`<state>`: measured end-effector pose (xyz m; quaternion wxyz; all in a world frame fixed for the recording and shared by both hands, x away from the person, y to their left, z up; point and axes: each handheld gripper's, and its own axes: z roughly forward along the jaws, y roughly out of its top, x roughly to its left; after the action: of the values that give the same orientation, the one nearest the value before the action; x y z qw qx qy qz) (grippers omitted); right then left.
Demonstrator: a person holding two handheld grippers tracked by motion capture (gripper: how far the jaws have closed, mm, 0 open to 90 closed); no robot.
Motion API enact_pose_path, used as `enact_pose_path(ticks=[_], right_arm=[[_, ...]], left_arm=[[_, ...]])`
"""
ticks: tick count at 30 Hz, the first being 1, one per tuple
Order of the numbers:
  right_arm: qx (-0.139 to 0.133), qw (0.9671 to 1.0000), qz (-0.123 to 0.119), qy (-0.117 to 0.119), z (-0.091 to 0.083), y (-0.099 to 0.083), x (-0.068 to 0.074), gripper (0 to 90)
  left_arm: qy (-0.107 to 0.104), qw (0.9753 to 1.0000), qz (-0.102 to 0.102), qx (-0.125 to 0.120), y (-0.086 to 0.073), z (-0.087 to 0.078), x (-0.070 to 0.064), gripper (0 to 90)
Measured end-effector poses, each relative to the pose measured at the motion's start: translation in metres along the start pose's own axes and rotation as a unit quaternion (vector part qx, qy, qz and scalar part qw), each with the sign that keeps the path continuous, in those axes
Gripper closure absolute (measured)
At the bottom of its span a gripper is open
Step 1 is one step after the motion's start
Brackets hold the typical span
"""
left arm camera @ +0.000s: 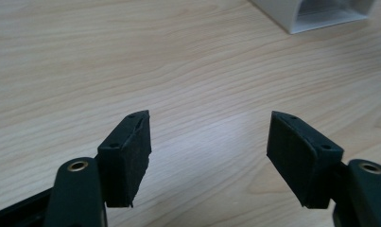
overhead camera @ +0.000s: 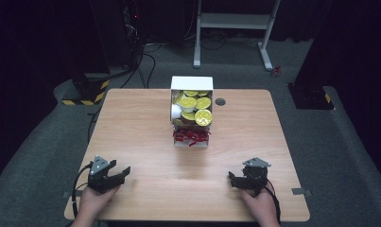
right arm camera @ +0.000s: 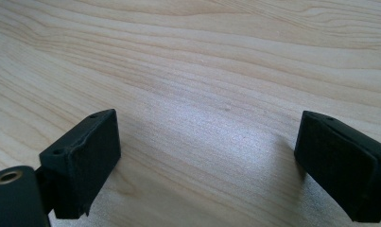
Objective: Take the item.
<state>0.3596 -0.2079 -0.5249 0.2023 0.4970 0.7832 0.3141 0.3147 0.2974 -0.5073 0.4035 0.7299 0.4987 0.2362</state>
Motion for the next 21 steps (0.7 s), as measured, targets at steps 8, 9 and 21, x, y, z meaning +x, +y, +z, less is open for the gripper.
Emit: enact_pose_path(ticks=[8, 9, 21], right_arm=[[-0.001, 0.9999, -0.012, 0.009, 0.0, 0.0, 0.0, 7.7], [0.0, 0.9999, -0.013, 0.011, -0.001, -0.001, 0.0, 7.7], [0.0, 0.9998, -0.014, 0.013, -0.001, -0.001, 0.0, 7.7]], left_arm=[[-0.006, 0.9998, 0.002, -0.022, 0.018, -0.009, -0.012, 36.1], [-0.005, 0.9997, 0.004, -0.021, 0.021, -0.009, -0.013, 36.1], [-0.014, 0.9993, 0.019, -0.029, 0.06, -0.008, -0.027, 43.7]])
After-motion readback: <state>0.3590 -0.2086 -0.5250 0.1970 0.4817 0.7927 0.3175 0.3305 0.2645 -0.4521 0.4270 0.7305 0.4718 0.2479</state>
